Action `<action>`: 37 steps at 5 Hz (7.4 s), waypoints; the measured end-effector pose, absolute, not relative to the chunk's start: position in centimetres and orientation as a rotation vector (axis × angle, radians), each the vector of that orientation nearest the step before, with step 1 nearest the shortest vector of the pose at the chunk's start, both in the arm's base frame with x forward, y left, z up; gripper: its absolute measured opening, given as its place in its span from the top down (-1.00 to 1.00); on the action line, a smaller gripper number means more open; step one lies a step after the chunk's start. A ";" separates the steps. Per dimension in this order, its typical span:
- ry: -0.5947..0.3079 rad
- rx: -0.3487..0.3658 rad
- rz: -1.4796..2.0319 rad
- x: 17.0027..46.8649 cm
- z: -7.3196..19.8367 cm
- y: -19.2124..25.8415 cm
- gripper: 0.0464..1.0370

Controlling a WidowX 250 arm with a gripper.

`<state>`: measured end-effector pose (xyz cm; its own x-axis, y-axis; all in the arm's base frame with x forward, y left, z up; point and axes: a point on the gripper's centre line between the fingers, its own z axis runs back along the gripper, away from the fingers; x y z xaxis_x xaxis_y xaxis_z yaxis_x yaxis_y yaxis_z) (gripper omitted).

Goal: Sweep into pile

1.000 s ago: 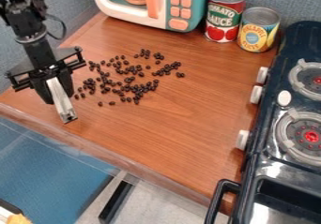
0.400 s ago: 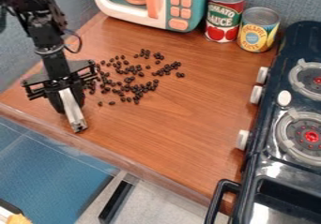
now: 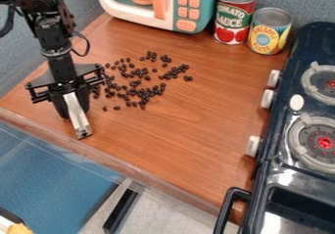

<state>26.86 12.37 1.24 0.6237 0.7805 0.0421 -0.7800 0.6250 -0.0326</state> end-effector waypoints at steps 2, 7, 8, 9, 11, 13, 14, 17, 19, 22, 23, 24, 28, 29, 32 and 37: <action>-0.061 -0.012 0.880 28.5 1.2 11.0 0.34; -0.072 -0.041 0.866 32.9 1.2 6.9 0.34; -0.071 -0.050 0.876 34.0 1.2 6.1 0.34; -0.064 -0.060 0.878 34.9 1.2 5.2 0.34; -0.059 -0.076 0.906 36.6 1.2 4.0 0.34; -0.062 -0.088 0.882 38.1 1.3 2.4 0.34; -0.057 -0.090 0.893 38.4 1.3 2.3 0.34; -0.035 -0.171 0.824 37.5 3.0 -0.6 0.34; -0.126 -0.256 0.806 34.6 8.5 3.3 0.34; -0.109 -0.096 0.802 27.4 7.5 12.4 0.34; -0.058 -0.029 0.816 26.1 6.5 15.0 0.34; -0.028 0.006 0.821 26.2 6.2 16.7 0.34; 0.061 0.153 0.736 27.2 2.8 17.7 0.34; 0.066 0.182 0.732 27.4 2.5 17.7 0.34; 0.057 0.220 0.737 29.0 1.7 17.0 0.34; 0.011 0.179 0.678 33.9 1.6 12.8 0.34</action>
